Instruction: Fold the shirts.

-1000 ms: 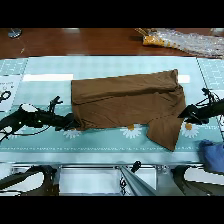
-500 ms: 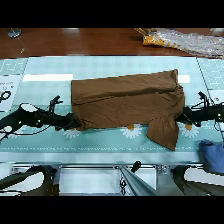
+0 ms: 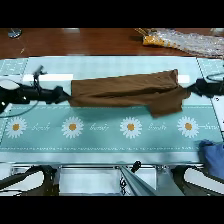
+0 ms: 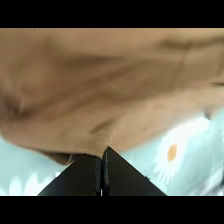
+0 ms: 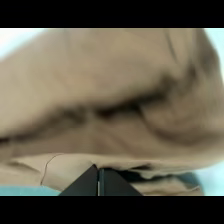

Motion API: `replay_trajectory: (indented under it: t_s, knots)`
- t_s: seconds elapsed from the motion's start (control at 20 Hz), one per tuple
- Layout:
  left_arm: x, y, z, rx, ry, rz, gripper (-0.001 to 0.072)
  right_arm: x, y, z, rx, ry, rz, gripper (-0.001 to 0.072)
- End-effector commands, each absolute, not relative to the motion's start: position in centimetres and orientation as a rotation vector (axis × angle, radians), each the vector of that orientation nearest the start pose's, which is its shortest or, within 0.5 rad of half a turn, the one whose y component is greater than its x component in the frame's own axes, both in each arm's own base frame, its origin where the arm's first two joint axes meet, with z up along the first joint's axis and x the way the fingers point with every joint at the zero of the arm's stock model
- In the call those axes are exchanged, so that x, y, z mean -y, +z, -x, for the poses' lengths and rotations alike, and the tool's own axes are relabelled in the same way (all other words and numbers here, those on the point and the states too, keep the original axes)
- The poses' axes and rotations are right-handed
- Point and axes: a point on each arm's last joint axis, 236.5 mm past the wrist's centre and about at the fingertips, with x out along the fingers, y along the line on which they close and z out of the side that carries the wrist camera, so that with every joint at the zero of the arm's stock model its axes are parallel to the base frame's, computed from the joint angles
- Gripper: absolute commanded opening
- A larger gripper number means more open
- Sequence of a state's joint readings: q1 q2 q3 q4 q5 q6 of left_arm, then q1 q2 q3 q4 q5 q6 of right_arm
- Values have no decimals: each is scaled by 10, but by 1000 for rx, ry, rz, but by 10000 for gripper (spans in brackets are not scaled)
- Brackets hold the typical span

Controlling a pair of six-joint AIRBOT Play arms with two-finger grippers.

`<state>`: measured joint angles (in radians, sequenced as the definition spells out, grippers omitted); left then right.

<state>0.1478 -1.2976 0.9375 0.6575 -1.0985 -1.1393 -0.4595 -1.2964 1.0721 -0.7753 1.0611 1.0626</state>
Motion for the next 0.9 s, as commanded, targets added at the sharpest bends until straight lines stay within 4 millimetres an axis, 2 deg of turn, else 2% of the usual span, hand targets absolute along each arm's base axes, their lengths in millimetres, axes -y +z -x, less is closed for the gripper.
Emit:
replay_trajectory:
  t_s: [0.0,0.1,0.2,0.3,0.5,0.65,0.85]
  knots:
    - [98,60,-427,-964,-473,609,15,39,87,-475,-717,161,-498,18]
    - [88,69,-447,-895,-432,599,15,39,89,-500,-679,131,-520,18]
    - [82,64,-461,-881,-405,602,15,32,78,-518,-702,146,-533,18]
    - [81,47,-469,-917,-395,625,15,27,63,-536,-723,160,-533,19]
    - [78,4,-478,-998,-367,667,15,43,46,-565,-706,107,-566,18]
    - [78,-16,-489,-1026,-360,697,15,47,32,-581,-706,90,-624,18]
    - [72,-18,-514,-990,-344,704,15,53,8,-587,-721,60,-645,18]
